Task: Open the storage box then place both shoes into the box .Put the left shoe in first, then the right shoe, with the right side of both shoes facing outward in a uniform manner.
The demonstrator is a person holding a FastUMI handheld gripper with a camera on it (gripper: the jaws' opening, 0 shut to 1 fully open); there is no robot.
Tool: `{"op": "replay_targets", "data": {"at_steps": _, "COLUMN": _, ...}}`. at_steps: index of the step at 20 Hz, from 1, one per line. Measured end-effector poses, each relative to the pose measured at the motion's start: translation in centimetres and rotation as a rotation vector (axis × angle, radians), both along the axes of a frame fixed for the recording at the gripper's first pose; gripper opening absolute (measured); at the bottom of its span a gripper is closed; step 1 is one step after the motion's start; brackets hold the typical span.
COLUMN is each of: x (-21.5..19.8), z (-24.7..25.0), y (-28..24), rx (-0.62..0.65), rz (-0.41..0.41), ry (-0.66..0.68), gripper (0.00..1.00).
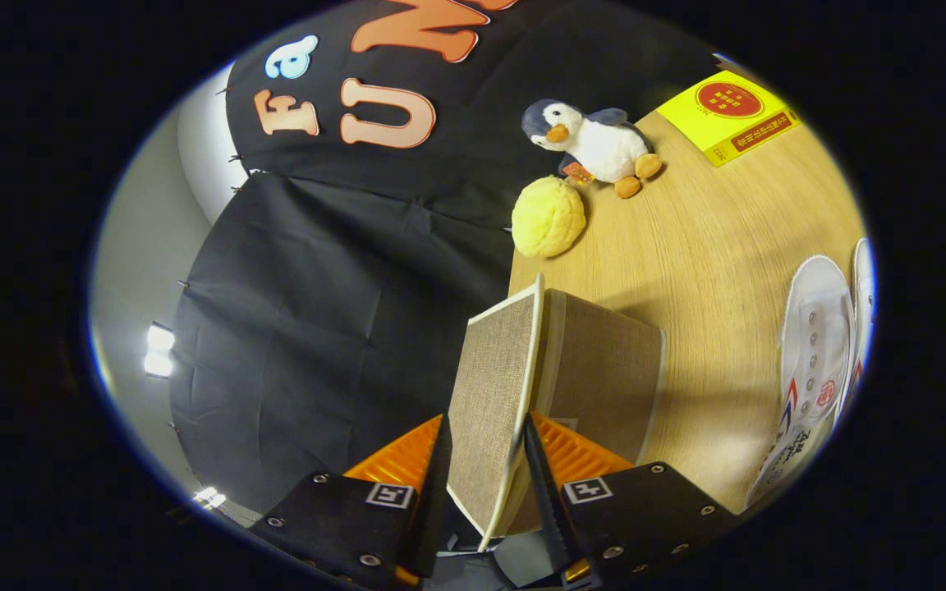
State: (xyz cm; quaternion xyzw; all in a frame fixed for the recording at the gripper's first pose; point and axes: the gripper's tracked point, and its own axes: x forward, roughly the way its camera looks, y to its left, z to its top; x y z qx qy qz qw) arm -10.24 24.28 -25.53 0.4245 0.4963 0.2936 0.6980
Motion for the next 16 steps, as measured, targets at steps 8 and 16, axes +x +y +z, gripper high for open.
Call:
{"op": "replay_targets", "data": {"at_steps": 8, "x": -0.7, "z": -3.1, "y": 0.5, "rx": -0.128, "rz": 0.007, "ry": 0.089, "gripper": 0.18}}
{"op": "replay_targets", "data": {"at_steps": 16, "x": 1.1, "z": 3.5, "y": 1.9, "rx": -0.073, "rz": 0.006, "ry": 0.028, "gripper": 0.05}}
